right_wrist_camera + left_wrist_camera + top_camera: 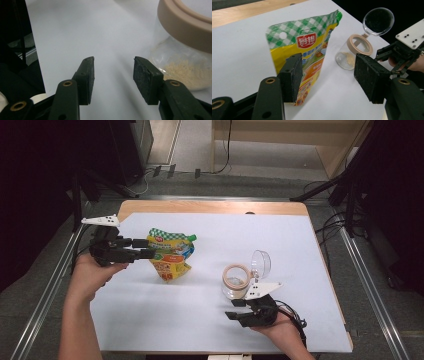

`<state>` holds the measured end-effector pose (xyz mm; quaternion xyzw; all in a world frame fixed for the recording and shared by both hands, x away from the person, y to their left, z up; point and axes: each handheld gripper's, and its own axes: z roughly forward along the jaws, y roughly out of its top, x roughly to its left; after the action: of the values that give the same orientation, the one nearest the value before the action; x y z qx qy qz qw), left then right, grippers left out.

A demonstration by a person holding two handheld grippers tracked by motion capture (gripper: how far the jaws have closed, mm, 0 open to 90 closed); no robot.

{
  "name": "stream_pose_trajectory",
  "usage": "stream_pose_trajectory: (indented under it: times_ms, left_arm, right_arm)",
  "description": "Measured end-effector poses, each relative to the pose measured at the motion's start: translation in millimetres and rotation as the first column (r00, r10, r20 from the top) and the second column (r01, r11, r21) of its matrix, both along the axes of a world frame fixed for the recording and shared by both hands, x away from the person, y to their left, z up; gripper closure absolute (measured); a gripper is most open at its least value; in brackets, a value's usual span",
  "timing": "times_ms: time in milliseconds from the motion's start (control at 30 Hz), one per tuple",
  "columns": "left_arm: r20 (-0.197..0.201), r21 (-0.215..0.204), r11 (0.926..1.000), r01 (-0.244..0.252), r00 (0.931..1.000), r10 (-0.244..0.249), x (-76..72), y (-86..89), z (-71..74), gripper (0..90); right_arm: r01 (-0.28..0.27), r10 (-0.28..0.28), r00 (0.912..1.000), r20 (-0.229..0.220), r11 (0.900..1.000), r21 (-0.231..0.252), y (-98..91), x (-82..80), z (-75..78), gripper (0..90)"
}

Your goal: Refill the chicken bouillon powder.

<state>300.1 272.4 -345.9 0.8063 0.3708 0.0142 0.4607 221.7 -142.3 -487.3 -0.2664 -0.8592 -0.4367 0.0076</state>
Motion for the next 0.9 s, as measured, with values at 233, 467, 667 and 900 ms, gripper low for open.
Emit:
stream_pose_trajectory:
  times_ms: [233,467,667,900]
  left_arm:
    - [0.017,0.006,0.9994,-0.034,0.9993,0.034,2.6,13.2,-7.6,38.9]
    - [0.022,0.022,0.9979,-0.061,0.998,0.06,11.6,16.0,-24.3,38.5]
    - [0.0,0.016,0.9987,-0.048,0.9988,0.048,24.1,1.5,-43.8,40.1]
    - [-0.021,0.029,0.9994,-0.02,0.9996,0.02,31.9,-19.3,-59.0,47.5]
  right_arm:
    - [0.005,-0.005,1.0,-0.006,1.0,0.007,0.1,-0.4,0.8,53.1]
    - [-0.005,0.006,0.9999,-0.013,0.9999,0.013,2.2,0.5,-0.4,52.7]
    - [-0.015,0.016,0.9998,-0.012,0.9993,0.033,6.0,-0.3,-0.5,53.3]
    - [-0.037,0.038,0.9992,-0.014,0.999,0.027,14.9,-1.5,-3.5,52.9]
